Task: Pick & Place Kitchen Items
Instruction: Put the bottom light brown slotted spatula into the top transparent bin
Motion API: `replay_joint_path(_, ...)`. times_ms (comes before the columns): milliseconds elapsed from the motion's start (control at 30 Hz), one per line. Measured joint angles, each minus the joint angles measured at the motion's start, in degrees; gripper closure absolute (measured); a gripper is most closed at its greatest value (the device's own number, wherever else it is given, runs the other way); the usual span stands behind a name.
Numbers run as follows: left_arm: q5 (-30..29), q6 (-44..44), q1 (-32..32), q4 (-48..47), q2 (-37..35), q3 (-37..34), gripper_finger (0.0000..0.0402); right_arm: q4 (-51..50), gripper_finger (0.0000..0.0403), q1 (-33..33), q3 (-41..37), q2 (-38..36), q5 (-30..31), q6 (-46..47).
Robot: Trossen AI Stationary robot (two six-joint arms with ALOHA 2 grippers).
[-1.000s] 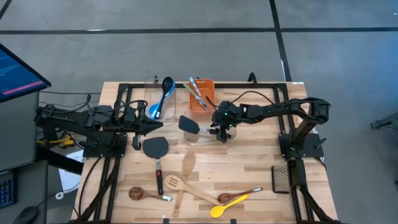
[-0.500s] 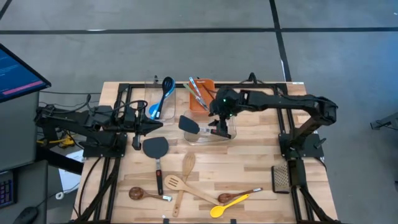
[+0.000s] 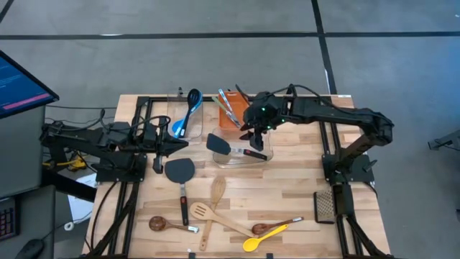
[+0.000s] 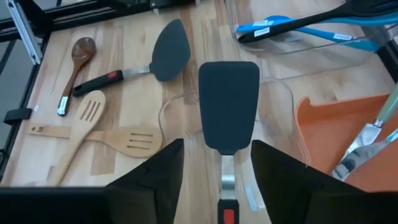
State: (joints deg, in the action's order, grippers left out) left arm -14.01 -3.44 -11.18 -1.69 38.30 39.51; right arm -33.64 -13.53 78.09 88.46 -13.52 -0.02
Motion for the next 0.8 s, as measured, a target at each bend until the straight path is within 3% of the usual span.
replay_joint_path(800, 0.3, -0.22, 0.0, 0.97, -0.02, 0.0, 0.0399, 0.17, 0.0299, 3.49, -0.05, 0.88, -0.02, 0.05)
